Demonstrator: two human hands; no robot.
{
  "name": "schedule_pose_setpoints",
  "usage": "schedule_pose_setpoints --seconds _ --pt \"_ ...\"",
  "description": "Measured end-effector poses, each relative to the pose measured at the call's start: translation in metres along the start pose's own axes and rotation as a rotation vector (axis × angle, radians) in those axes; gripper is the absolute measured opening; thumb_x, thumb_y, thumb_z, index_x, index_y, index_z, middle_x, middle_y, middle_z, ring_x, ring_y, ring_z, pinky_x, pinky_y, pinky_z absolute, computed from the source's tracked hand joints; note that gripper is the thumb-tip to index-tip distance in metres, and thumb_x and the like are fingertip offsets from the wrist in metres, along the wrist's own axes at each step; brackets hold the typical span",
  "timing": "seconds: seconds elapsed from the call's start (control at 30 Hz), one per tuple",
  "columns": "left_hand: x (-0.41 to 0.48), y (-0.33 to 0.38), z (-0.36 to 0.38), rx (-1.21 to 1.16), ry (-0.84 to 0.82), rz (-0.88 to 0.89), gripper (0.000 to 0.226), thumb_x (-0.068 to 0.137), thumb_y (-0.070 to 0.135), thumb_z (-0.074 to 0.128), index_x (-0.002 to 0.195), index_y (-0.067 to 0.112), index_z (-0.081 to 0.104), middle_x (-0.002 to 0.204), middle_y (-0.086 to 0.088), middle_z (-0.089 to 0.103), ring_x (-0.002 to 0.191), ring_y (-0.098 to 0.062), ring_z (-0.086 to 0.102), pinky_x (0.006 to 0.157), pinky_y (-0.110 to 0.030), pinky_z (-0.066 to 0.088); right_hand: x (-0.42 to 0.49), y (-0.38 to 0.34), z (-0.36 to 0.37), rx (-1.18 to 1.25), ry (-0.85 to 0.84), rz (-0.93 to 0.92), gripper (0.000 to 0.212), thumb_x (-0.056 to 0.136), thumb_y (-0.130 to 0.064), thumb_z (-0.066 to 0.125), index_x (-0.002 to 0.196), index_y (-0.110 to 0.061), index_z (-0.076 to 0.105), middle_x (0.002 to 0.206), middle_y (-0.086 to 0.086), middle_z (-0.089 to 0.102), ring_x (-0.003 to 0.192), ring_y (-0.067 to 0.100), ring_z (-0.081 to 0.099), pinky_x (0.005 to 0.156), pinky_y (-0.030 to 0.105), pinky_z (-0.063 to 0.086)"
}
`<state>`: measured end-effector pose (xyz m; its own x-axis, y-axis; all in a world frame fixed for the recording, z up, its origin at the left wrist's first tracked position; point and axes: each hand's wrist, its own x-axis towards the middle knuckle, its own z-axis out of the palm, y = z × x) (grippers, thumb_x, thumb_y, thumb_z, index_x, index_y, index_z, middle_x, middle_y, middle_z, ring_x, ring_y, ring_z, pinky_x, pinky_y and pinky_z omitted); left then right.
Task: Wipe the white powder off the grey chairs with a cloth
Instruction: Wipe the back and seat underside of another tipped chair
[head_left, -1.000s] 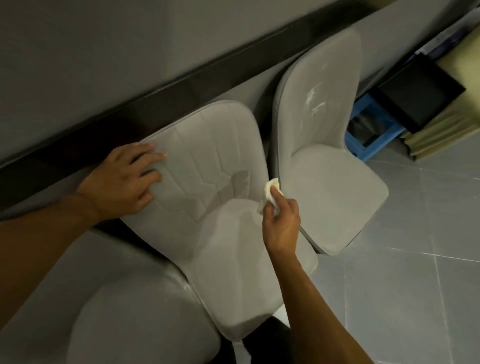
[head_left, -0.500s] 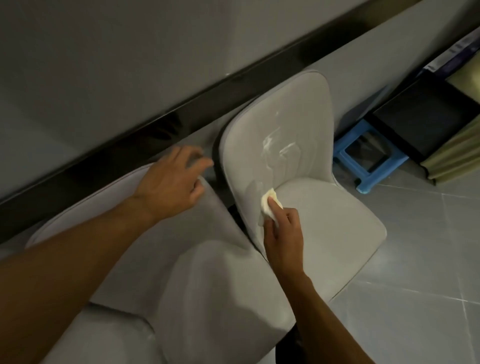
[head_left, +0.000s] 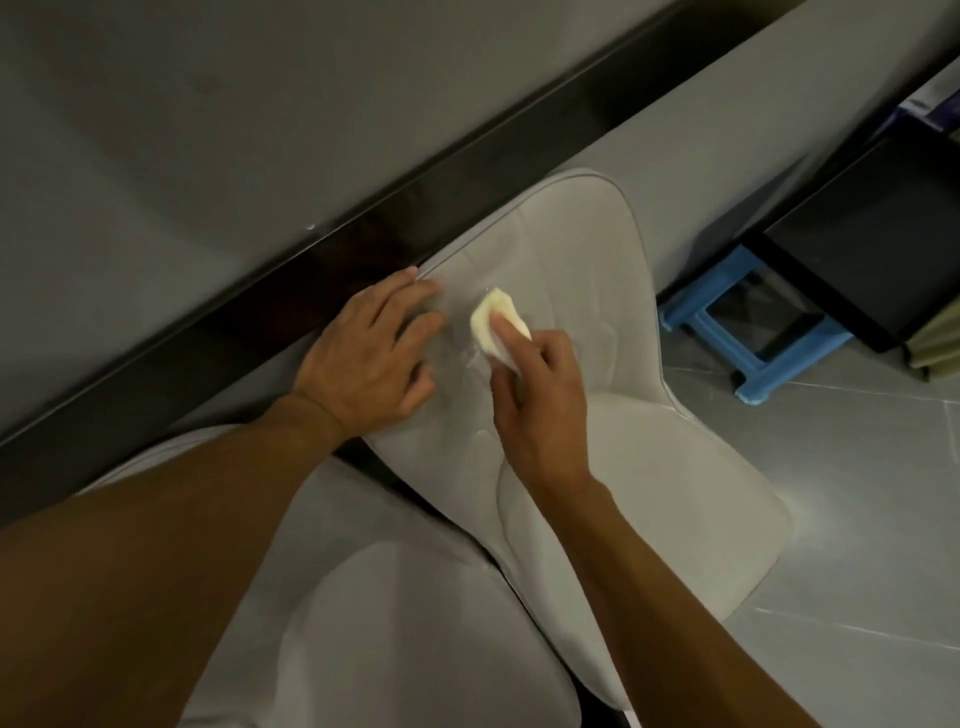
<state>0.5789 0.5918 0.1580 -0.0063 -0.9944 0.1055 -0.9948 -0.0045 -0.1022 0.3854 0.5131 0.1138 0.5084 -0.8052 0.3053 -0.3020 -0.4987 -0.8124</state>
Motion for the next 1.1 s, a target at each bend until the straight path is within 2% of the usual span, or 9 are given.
schedule_pose_setpoints --seconds 0.1,0.17,0.23,0.3,0.5,0.63,0.77,0.93,1.1 --pt "0.0 -0.004 0.004 0.01 0.015 0.041 0.042 0.086 0.037 0.051 0.119 0.011 0.054 0.147 -0.02 0.045 0.144 -0.036 0.034 0.109 -0.053 0.041 0.03 0.0 0.015 -0.024 0.012 -0.071 0.045 0.098 -0.014 0.059 0.142 -0.015 0.054 0.115 0.006 0.053 0.097 0.016 0.053 0.084 0.027 0.05" --pt "-0.001 -0.003 0.006 0.03 0.019 0.043 0.039 0.087 0.037 0.051 0.116 0.012 0.056 0.148 -0.02 0.046 0.144 -0.036 0.033 0.11 -0.049 0.038 0.033 0.009 0.023 0.011 0.033 -0.028 0.037 0.1 -0.015 0.059 0.137 -0.015 0.057 0.114 -0.001 0.056 0.099 0.012 0.056 0.085 0.022 0.049" --pt "-0.001 -0.004 0.008 0.02 0.052 0.063 0.037 0.086 0.036 0.052 0.114 0.012 0.058 0.148 -0.02 0.047 0.144 -0.037 0.034 0.11 -0.048 0.037 0.031 0.021 0.025 0.093 0.061 0.216 0.025 0.099 -0.018 0.061 0.123 -0.013 0.063 0.099 -0.023 0.055 0.092 -0.002 0.056 0.076 0.014 0.045" --pt "-0.002 -0.006 0.012 0.006 0.093 0.09 0.035 0.086 0.034 0.051 0.112 0.012 0.058 0.148 -0.021 0.047 0.143 -0.038 0.035 0.11 -0.049 0.038 0.025 0.026 0.021 0.075 0.081 0.402 0.023 0.097 -0.018 0.063 0.119 -0.014 0.063 0.093 -0.025 0.049 0.088 -0.005 0.054 0.075 0.018 0.049" --pt "-0.002 -0.006 0.015 -0.005 0.09 0.082 0.031 0.09 0.035 0.045 0.108 0.014 0.057 0.15 -0.018 0.042 0.144 -0.036 0.032 0.113 -0.047 0.036 0.031 -0.005 0.027 -0.079 0.201 0.04 0.039 0.097 -0.007 0.059 0.136 -0.007 0.058 0.111 0.009 0.051 0.098 0.018 0.052 0.085 0.022 0.047" --pt "-0.001 -0.008 0.017 -0.008 0.097 0.103 0.029 0.091 0.036 0.042 0.106 0.016 0.057 0.15 -0.017 0.039 0.144 -0.037 0.032 0.113 -0.047 0.037 0.041 0.001 0.031 -0.085 0.106 0.01 0.031 0.098 -0.012 0.061 0.128 -0.01 0.062 0.112 0.001 0.053 0.098 0.013 0.053 0.082 0.023 0.049" --pt "-0.001 -0.009 0.02 -0.018 0.111 0.118 0.031 0.088 0.034 0.045 0.101 0.014 0.064 0.149 -0.018 0.042 0.143 -0.038 0.034 0.111 -0.045 0.035 0.036 0.025 0.017 -0.144 0.118 0.248 0.03 0.093 -0.012 0.067 0.123 -0.012 0.062 0.109 -0.005 0.049 0.095 0.015 0.054 0.085 0.026 0.052" --pt "-0.001 -0.011 0.022 -0.006 0.119 0.129 0.029 0.089 0.034 0.047 0.102 0.014 0.063 0.148 -0.019 0.046 0.143 -0.038 0.034 0.113 -0.044 0.03 0.045 0.004 0.023 -0.144 0.071 -0.085 0.03 0.099 -0.018 0.058 0.124 -0.003 0.065 0.108 0.011 0.055 0.094 0.017 0.053 0.08 0.02 0.046" --pt "-0.001 -0.01 0.022 -0.009 0.127 0.12 0.025 0.09 0.034 0.045 0.104 0.016 0.053 0.15 -0.018 0.041 0.144 -0.038 0.033 0.11 -0.047 0.037 0.04 0.014 0.022 -0.134 -0.033 0.03 0.032 0.099 -0.023 0.058 0.129 -0.013 0.063 0.112 0.001 0.056 0.096 0.013 0.053 0.084 0.017 0.047"
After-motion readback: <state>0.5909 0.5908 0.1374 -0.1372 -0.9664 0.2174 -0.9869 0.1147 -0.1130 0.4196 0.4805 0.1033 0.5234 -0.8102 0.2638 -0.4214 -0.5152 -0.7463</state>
